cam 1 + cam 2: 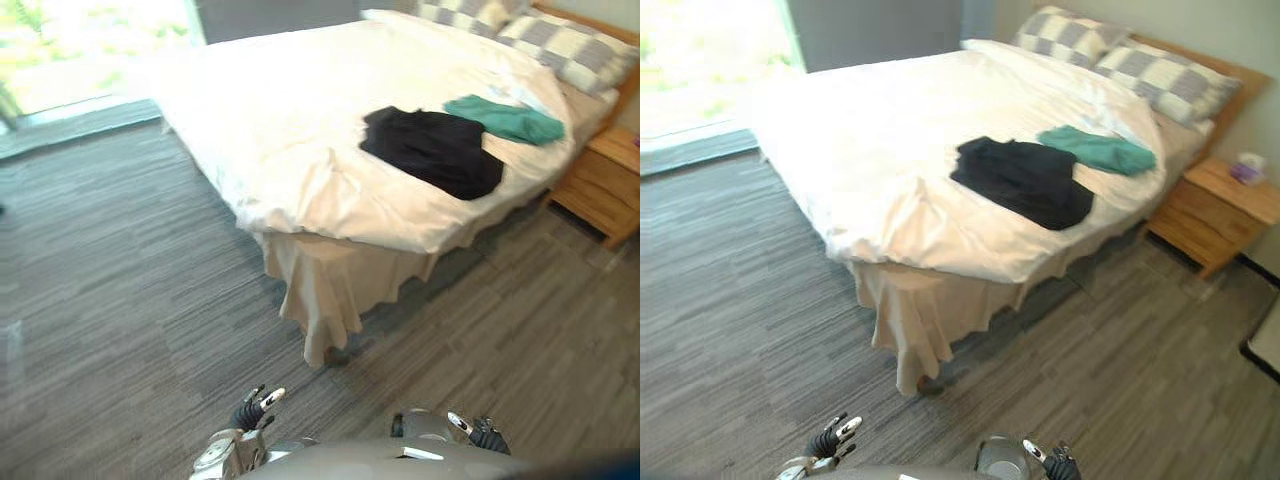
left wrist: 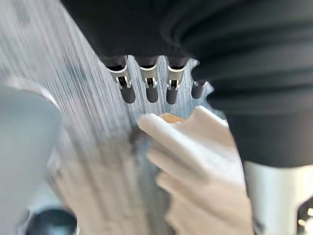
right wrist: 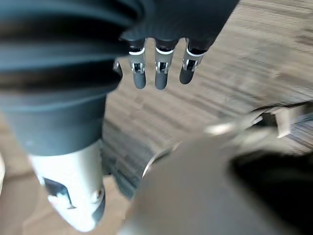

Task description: Tidy the bed and pick cloth on bed and put in laundry

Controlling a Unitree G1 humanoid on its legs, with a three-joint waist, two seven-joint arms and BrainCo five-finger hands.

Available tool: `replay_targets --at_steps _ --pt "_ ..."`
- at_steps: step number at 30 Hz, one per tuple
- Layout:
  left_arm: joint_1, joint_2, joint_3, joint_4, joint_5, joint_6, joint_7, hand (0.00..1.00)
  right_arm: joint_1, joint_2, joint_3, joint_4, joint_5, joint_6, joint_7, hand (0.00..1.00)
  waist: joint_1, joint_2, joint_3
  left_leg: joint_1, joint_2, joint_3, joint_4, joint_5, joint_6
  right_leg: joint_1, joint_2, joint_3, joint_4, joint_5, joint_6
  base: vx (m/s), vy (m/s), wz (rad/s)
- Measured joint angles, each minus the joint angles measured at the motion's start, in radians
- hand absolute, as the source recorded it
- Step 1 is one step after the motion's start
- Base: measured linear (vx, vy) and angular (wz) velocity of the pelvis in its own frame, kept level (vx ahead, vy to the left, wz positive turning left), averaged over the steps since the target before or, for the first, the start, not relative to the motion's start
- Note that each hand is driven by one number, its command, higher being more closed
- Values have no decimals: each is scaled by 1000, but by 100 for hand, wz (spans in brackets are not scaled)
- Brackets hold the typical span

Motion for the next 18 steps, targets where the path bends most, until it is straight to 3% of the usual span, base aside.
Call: replay_targets --at_steps 1,2,3,4,6,7,9,10,12,13,18 --pt "-1 -2 10 -8 1 1 -5 0 1 0 4 -1 7 -2 0 0 -1 -2 0 4 3 -22 7 -9 -16 0 13 33 -61 12 -1 484 -204 149" --pt "3 -6 29 -11 2 2 -7 0 6 1 31 -5 20 -10 -1 0 0 -13 -1 5 3 -50 41 -33 -57 11 24 94 -194 105 -15 500 -226 122" --pt "6 -24 53 -9 2 3 -6 0 12 -13 57 -15 26 -14 0 0 0 -1 -3 14 28 -67 74 -57 -91 51 33 114 -215 82 8 430 -192 95" --pt "11 -38 66 -13 0 1 -6 0 7 -24 67 -23 27 -14 0 0 10 16 -4 15 41 -64 92 -56 -96 58 39 102 -217 83 3 413 -185 63" --pt "29 -76 106 -36 11 -7 -5 0 -13 -45 133 -67 29 -21 6 0 15 32 -2 -17 58 -55 169 -24 -143 109 33 73 -269 80 -4 343 -143 42" --pt "43 -77 116 -45 9 -15 -2 0 -41 -36 161 -64 28 -21 12 0 16 25 3 -21 69 -15 162 -50 -129 157 18 73 -316 77 -9 299 -140 49" --pt "47 -84 114 -46 11 -18 -2 0 -71 -20 189 -56 26 -17 26 0 15 26 -2 -9 107 49 14 -40 -142 205 -1 36 -364 78 -9 209 -137 52" --pt "48 -95 114 -44 13 -19 -1 0 -84 -22 193 -60 24 -11 33 0 13 47 -10 -24 134 55 -78 81 -138 215 8 13 -385 78 -6 111 -68 31" --pt "50 -87 118 -43 21 -18 0 0 -93 -15 208 -56 25 1 37 0 36 47 -17 -18 130 51 -67 77 -132 240 4 11 -423 88 14 116 5 12" --pt "50 -78 117 -43 37 -22 3 0 -90 -5 204 -55 24 11 41 0 42 33 -22 -19 120 49 -69 77 -132 254 -4 11 -449 94 23 102 58 7" --pt "42 -52 104 -35 92 -37 19 0 -91 -2 178 -14 24 35 41 0 37 4 -44 -44 86 42 -48 81 -125 279 -34 9 -519 111 50 48 64 2"
